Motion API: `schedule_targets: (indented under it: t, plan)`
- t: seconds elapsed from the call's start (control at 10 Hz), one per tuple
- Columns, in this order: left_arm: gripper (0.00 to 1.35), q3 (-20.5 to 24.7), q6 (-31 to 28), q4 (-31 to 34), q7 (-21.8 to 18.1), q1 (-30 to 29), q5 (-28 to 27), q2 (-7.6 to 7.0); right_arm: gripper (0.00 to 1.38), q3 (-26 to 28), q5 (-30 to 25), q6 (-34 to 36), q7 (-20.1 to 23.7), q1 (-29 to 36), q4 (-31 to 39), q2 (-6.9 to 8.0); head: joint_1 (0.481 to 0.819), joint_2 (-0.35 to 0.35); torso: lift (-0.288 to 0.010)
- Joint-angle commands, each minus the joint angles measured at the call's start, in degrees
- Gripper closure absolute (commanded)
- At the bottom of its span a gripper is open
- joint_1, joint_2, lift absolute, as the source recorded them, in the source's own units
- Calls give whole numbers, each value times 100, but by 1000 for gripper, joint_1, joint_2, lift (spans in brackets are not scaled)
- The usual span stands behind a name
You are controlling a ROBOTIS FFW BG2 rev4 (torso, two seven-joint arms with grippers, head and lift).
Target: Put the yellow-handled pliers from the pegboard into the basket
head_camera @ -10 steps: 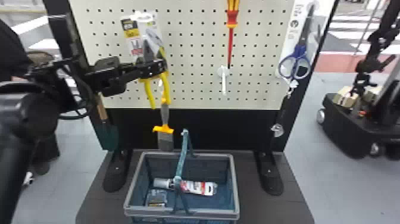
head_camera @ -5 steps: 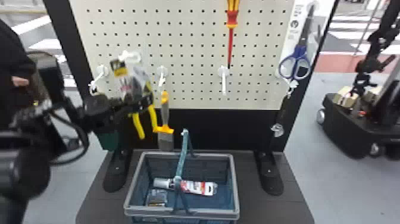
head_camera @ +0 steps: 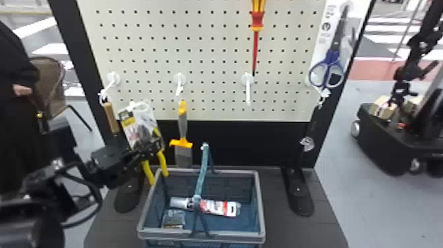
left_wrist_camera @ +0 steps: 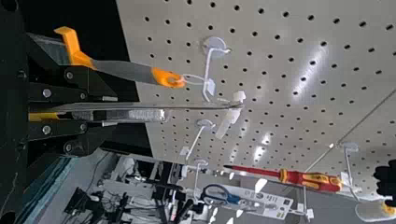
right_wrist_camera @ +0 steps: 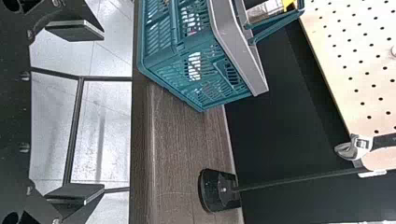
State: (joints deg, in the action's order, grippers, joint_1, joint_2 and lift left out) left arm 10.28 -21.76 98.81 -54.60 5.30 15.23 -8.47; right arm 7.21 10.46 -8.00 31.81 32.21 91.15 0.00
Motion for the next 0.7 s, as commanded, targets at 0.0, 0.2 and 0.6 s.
schedule_targets:
  t: [0.0,0.2,0.6]
  plan:
    - [1207,-149,620,-649,107,-103,446,162,147,0,0,0,0,6,-9,5,549,0,-100]
    - [1207,-369,989,-1183,239,-177,832,302,147,0,9,0,0,6,-9,5,549,0,-100]
    - [1207,-940,1376,-1774,441,-238,1395,329,147,0,26,0,0,-6,-37,5,549,0,-100]
